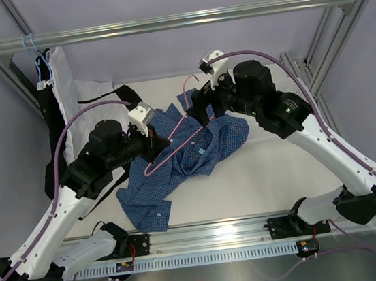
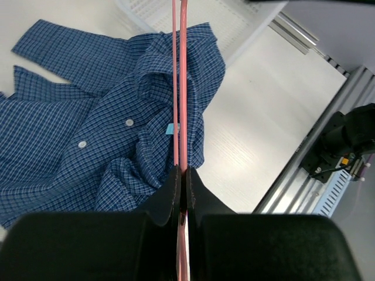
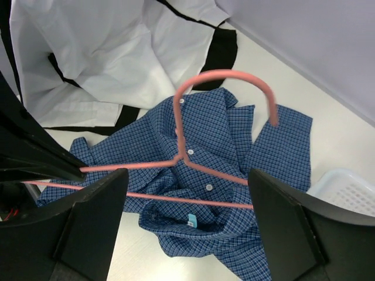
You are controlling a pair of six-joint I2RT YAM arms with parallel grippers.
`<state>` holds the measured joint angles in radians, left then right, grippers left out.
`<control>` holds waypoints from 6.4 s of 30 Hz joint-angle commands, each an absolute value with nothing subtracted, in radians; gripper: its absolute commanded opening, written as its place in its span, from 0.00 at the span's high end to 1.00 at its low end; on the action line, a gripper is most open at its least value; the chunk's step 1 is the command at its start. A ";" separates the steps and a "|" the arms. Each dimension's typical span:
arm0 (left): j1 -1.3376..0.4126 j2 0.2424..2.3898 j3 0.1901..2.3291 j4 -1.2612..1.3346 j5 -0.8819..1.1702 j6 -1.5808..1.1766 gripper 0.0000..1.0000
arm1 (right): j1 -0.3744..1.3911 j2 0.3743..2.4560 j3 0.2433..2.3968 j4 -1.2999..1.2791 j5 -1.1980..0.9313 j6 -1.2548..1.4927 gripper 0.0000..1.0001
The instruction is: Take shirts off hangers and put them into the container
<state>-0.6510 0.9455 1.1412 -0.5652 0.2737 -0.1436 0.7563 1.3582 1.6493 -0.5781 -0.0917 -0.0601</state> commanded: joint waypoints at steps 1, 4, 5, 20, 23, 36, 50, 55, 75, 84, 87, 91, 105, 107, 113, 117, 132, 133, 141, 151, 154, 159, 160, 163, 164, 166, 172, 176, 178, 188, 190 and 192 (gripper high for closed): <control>-0.653 0.897 1.126 -0.540 0.148 -0.173 1.00 | 0.756 1.264 1.657 -0.597 0.010 -0.038 0.04; -0.653 0.874 1.140 -0.555 0.036 -0.193 1.00 | 0.756 1.214 1.646 -0.647 0.101 -0.038 0.00; -0.652 0.870 1.147 -0.561 0.008 -0.198 1.00 | 0.756 1.203 1.640 -0.659 0.115 -0.038 0.01; -0.365 0.991 1.466 -0.581 -0.166 -0.196 1.00 | 0.758 1.043 1.345 -0.629 0.114 0.086 0.01; -0.330 1.037 1.535 -0.600 -0.166 -0.199 1.00 | 0.756 1.049 1.313 -0.617 0.071 0.104 0.01; -0.137 1.193 1.562 -0.604 -0.065 -0.215 1.00 | 0.756 1.115 1.233 -0.558 0.008 0.127 0.01; -0.106 1.187 1.500 -0.660 -0.032 -0.207 0.31 | 0.825 1.435 1.229 -0.454 0.052 0.149 0.00; -0.106 1.093 1.494 -0.733 -0.098 -0.210 0.01 | 0.842 1.613 1.302 -0.417 0.090 0.187 0.00; -0.107 0.785 1.316 -0.868 -0.107 -0.215 0.01 | 0.854 1.990 1.377 -0.413 -0.021 0.241 0.98; -0.115 0.798 1.330 -0.862 -0.081 -0.222 0.01 | 0.842 1.634 1.560 -0.589 0.267 0.118 1.00; -0.117 0.799 1.338 -0.864 -0.072 -0.225 0.01 | 0.786 1.548 1.692 -0.653 0.366 0.039 1.00; -0.117 0.796 1.348 -0.870 -0.077 -0.227 0.01 | 0.649 1.458 1.825 -0.701 0.457 -0.043 1.00; -0.117 0.787 1.304 -0.862 -0.040 -0.256 0.01 | 0.197 1.261 1.585 -0.516 0.367 0.044 1.00; -0.117 0.784 1.295 -0.861 -0.040 -0.258 0.01 | 0.146 1.236 1.510 -0.465 0.328 0.092 1.00; -0.117 0.784 1.290 -0.859 -0.040 -0.259 0.01 | 0.086 1.150 1.460 -0.356 0.122 0.141 1.00; -0.117 0.785 1.276 -0.848 -0.032 -0.264 0.01 | 0.086 1.203 1.685 -0.474 0.023 0.135 1.00; -0.117 0.779 1.272 -0.838 -0.035 -0.267 0.02 | 0.087 1.141 1.997 -0.552 0.021 0.110 1.00; -0.117 0.778 1.272 -0.839 -0.035 -0.267 0.02 | 0.086 1.134 1.997 -0.554 0.026 0.110 1.00; -0.117 0.784 1.255 -0.831 -0.022 -0.275 0.02 | 0.086 1.157 2.045 -0.555 0.087 0.072 1.00; -0.117 0.787 1.249 -0.825 -0.014 -0.278 0.03 | 0.086 1.307 2.298 -0.574 0.227 0.034 1.00; -0.117 0.790 1.249 -0.824 -0.017 -0.275 0.03 | 0.086 1.336 2.339 -0.552 0.244 0.029 1.00; -0.117 0.804 1.244 -0.816 -0.009 -0.276 0.03 | 0.086 1.358 2.344 -0.497 0.224 0.048 1.00; -0.117 0.805 1.243 -0.813 -0.008 -0.278 0.03 | 0.086 1.353 2.306 -0.480 0.213 0.049 1.00; -0.117 0.808 1.230 -0.805 -0.006 -0.282 0.03 | 0.086 1.322 2.184 -0.405 0.187 0.066 1.00; -0.117 0.810 1.229 -0.805 -0.006 -0.282 0.03 | 0.086 1.315 2.146 -0.384 0.178 0.069 1.00; -0.117 0.808 1.223 -0.804 -0.006 -0.282 0.03 | 0.087 1.284 2.014 -0.329 0.163 0.072 1.00; -0.117 0.808 1.212 -0.801 -0.006 -0.287 0.04 | 0.086 1.189 1.587 -0.184 0.155 0.176 1.00; -0.117 0.808 1.204 -0.805 -0.006 -0.287 0.04 | 0.086 1.152 1.382 -0.130 0.181 0.244 1.00; -0.117 0.808 1.200 -0.802 -0.006 -0.288 0.04 | 0.087 1.161 1.304 -0.120 0.195 0.253 1.00; -0.117 0.798 1.177 -0.804 0.025 -0.304 0.07 | 0.042 1.336 1.198 -0.185 0.275 0.356 1.00; -0.117 0.793 1.170 -0.808 0.023 -0.305 0.07 | 0.025 1.423 1.215 -0.267 0.265 0.440 1.00; -0.117 0.788 1.170 -0.810 0.021 -0.305 0.07 | 0.008 1.527 1.258 -0.412 0.235 0.556 1.00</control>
